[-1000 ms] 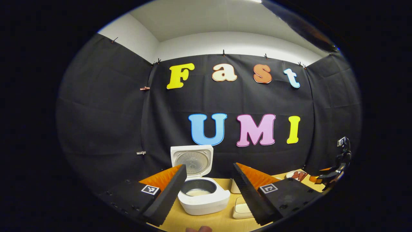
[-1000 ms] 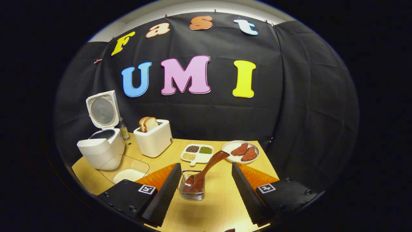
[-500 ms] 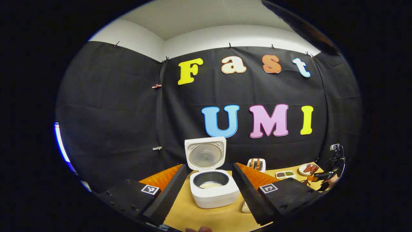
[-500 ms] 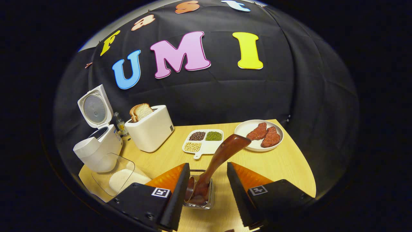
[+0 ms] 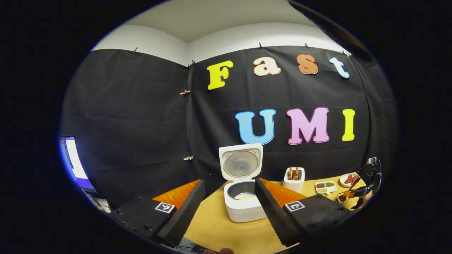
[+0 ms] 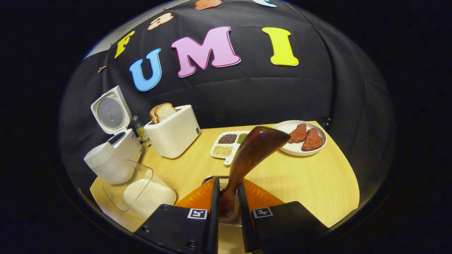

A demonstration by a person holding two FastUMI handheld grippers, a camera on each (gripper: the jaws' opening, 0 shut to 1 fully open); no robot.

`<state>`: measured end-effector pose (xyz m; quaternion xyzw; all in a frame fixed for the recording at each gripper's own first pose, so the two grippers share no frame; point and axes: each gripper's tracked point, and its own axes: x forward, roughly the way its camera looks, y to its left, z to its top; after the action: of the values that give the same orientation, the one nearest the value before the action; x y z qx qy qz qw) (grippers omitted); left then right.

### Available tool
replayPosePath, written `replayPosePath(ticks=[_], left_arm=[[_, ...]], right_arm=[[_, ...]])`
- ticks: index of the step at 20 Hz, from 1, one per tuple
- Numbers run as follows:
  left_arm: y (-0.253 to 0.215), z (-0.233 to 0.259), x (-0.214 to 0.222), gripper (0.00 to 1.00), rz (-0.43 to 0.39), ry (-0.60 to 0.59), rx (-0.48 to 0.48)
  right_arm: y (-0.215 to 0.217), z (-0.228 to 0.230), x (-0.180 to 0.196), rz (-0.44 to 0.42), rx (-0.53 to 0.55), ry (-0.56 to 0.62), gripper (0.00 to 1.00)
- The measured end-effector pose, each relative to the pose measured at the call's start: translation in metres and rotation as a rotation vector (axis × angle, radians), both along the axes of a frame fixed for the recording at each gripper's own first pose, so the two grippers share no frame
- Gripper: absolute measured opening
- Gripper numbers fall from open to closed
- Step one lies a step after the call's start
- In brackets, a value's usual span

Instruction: Close the left gripper, press the button to open the rice cooker; take a wooden spoon from the chopstick holder with the right hand, scoop a spoonful of rice and pour it into the rice cooker, then put the wooden spoon back into the chopstick holder.

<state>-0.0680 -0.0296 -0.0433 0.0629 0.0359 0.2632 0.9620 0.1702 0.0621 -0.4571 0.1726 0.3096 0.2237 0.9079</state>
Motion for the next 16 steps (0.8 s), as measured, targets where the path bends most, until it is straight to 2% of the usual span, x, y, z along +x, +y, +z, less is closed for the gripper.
replayPosePath(ticks=[1,2,3,4,5,8,11,14,16], left_arm=[[-0.001,0.001,-0.002,0.97,0.003,0.0,0.0],[0.0,0.001,-0.004,0.97,0.007,0.0,0.0],[0.001,0.001,-0.006,0.97,0.008,-0.003,0.001],[0.001,0.003,-0.008,0.97,0.007,-0.008,0.001],[0.001,0.003,-0.008,0.97,0.003,-0.013,0.0],[0.004,0.001,-0.004,0.97,-0.042,-0.021,-0.01],[0.017,-0.001,0.002,0.97,-0.098,-0.03,-0.031],[0.035,-0.003,0.009,0.97,-0.15,-0.029,-0.028],[0.046,-0.008,0.011,0.97,-0.187,-0.022,-0.03]], right_arm=[[-0.002,0.004,0.007,-0.015,0.003,-0.009,0.31],[-0.003,0.003,0.006,-0.025,0.013,0.015,0.26],[-0.004,0.003,0.008,-0.038,0.028,0.028,0.27],[-0.008,0.005,0.01,-0.052,0.036,0.033,0.19],[-0.011,0.011,0.012,-0.063,0.049,0.027,0.24],[-0.021,0.047,0.015,-0.096,0.06,-0.024,0.24],[-0.02,0.105,0.017,-0.124,0.082,-0.113,0.23],[0.013,0.164,0.002,-0.094,0.113,-0.19,0.23],[0.049,0.185,-0.013,-0.05,0.109,-0.224,0.23]])
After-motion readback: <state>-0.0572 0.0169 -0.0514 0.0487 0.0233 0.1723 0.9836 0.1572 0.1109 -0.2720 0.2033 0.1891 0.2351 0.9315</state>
